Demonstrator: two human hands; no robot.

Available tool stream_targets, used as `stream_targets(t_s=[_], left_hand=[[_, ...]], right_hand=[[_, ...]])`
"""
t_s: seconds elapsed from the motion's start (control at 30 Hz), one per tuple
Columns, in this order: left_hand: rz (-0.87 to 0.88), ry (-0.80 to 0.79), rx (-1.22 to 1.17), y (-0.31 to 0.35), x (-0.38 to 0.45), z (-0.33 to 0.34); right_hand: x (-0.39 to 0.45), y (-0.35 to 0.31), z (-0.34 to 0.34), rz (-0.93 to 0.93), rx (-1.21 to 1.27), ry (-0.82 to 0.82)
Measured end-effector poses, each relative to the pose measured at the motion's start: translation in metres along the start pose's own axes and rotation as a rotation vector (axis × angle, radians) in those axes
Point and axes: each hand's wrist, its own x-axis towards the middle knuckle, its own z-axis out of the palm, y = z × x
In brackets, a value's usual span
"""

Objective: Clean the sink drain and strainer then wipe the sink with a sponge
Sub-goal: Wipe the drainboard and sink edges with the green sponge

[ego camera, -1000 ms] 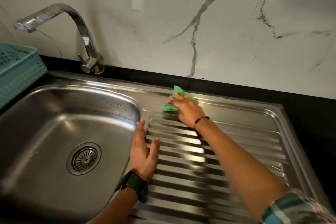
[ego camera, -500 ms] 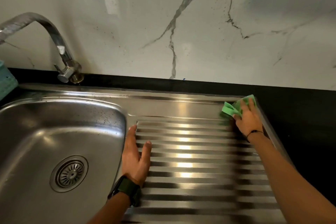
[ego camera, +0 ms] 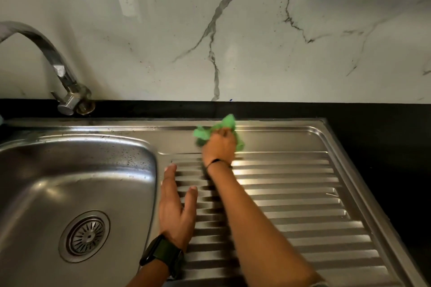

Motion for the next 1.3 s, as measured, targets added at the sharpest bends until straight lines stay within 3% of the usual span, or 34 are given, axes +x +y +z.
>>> stream_targets(t_s=[0.17,0.3,0.43,0.63,0.8,1.0,1.3], left_hand=[[0.024,-0.014,-0.029,0.011,0.044,0.009],[0.106,-0.11,0.07,0.013,0.076,0.022],[0.128,-0.194,0.259,0.001,0.101,0.037],[0.163,-0.245,0.403,-0.01,0.106,0.044],[0.179,-0.268,0.463,-0.008,0.108,0.044],[0.187,-0.273,0.473,-0.004,0.106,0.041],[0.169,-0.268,0.447,-0.003,0.105,0.04]], right_hand=[[0.002,-0.002,0.01,-0.628,-0.236,-0.293],[0.027,0.029,-0.018,-0.814,-0.343,-0.3],[0.043,0.059,-0.037,-0.849,-0.424,-0.223],[0.073,0.164,-0.116,-0.616,-0.679,-0.205],[0.089,0.202,-0.159,-0.406,-0.924,-0.222],[0.058,0.214,-0.177,-0.171,-0.815,-0.207],[-0.089,0.234,-0.175,0.072,-0.704,-0.08]])
